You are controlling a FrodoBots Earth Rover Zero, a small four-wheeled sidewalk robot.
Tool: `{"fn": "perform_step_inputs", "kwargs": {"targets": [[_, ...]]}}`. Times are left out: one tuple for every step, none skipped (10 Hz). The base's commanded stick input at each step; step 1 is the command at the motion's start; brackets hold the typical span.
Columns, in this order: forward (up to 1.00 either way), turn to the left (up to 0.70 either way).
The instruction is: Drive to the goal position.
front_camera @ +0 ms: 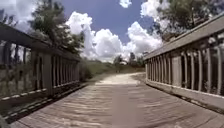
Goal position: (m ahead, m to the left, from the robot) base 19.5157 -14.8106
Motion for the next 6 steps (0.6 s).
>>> {"fn": "perform_step_inputs", "kwargs": {"targets": [[0.50,0.00],[0.50,0.00],[0.50,0.00],[0.50,0.00],[0.50,0.00],[0.50,0.00]]}}
